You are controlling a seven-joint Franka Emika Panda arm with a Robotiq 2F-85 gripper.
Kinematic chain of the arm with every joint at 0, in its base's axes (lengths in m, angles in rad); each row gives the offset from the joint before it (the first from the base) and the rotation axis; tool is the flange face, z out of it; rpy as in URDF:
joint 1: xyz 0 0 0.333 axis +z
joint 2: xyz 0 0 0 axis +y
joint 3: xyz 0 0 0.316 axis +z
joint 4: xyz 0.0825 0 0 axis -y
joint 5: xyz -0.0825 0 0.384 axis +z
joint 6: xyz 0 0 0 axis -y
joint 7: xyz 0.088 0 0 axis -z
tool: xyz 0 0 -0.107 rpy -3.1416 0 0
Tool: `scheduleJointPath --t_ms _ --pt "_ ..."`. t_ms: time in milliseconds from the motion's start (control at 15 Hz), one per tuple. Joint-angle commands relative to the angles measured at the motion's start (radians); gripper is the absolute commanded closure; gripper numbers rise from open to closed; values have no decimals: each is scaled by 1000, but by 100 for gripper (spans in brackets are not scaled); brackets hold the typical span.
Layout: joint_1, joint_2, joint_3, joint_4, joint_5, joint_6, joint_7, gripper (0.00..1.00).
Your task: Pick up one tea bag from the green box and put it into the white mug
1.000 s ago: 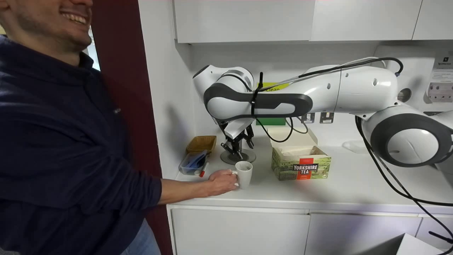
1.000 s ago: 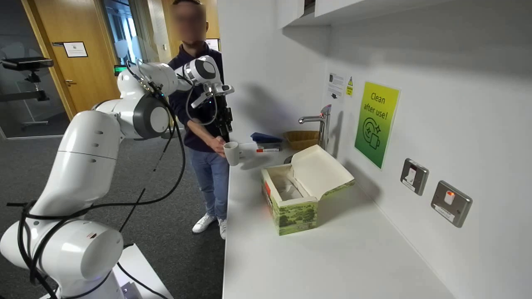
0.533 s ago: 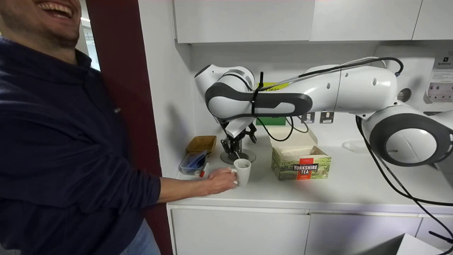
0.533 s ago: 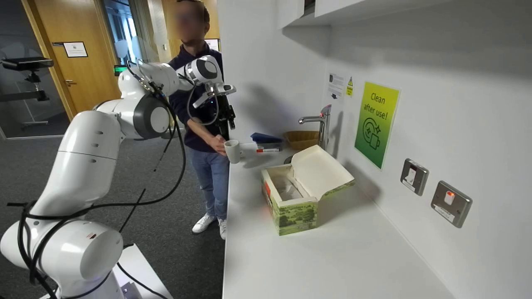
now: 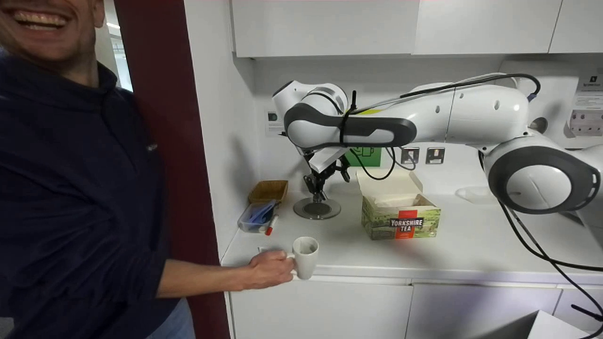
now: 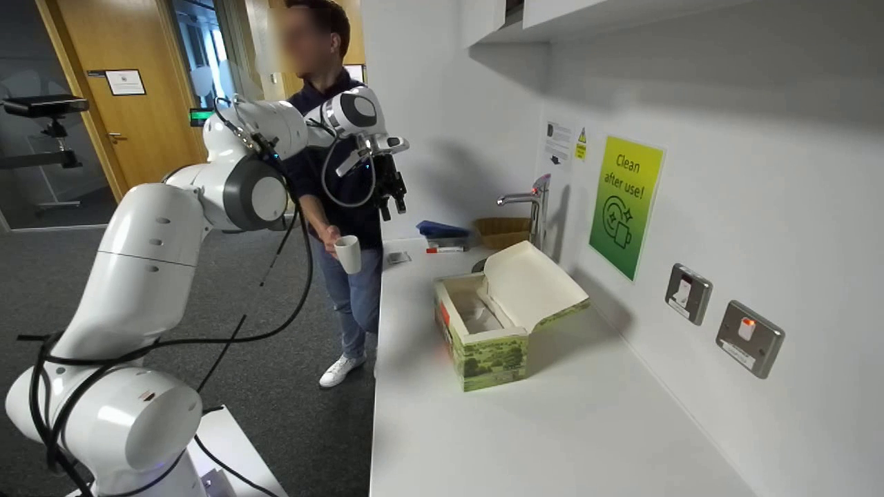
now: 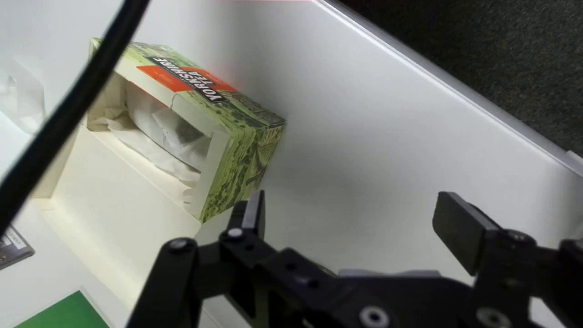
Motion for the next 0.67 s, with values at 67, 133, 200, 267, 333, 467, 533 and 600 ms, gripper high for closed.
scheduleJointPath --t_ms 67,133,200,267,333,467,533,600 --pt "-37 -49 -4 -23 17 -7 -4 0" --pt "-42 -53 -3 -24 16 -9 -4 0" --pt "-48 -57 -3 -25 18 -12 -2 0" --pt "-37 -16 -1 0 0 0 0 0" --pt "-41 -17 -1 0 0 0 0 0" --pt "-44 -18 -1 0 1 0 0 0" --pt "-44 -18 -1 0 1 0 0 0" --pt "-44 -18 -1 0 1 0 0 0"
